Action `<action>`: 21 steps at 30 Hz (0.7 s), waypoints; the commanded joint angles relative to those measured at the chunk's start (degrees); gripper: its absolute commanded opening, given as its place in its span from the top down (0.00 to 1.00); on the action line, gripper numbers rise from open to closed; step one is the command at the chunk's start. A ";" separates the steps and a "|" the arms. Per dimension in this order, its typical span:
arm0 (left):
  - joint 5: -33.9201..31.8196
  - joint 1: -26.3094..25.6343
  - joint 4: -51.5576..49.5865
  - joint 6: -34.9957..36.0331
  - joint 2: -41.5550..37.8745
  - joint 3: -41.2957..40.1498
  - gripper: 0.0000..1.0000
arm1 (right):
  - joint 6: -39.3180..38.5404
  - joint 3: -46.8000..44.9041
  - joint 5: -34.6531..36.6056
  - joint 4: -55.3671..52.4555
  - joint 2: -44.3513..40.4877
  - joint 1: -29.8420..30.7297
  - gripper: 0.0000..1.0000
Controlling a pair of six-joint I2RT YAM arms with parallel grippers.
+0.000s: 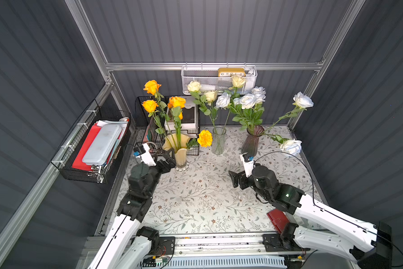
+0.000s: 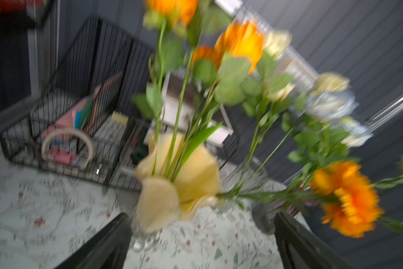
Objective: Arrange the flowers in different vases according to their colors
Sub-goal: Reset both arms
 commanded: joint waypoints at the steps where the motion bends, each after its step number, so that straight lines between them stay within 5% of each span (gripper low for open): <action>1: -11.37 -2.89 5.46 -4.12 -3.60 -4.73 0.01 | 6.22 -1.27 4.95 -1.09 -2.07 -0.14 0.01; 5: -16.81 -2.89 6.10 -2.47 -0.87 -5.77 0.01 | 8.86 -5.26 7.48 -1.44 -1.37 -2.62 0.01; 11: -27.20 -2.38 12.79 1.76 7.42 -5.80 0.01 | 11.95 -12.84 4.49 3.49 -2.31 -17.61 0.01; 17: -25.58 12.50 26.64 7.85 13.99 -8.18 0.01 | 10.17 -15.06 14.65 12.32 -0.83 -26.32 0.01; 21: -24.81 15.37 45.29 14.02 19.68 -14.49 0.01 | 1.81 -17.50 15.85 25.55 1.80 -28.37 0.01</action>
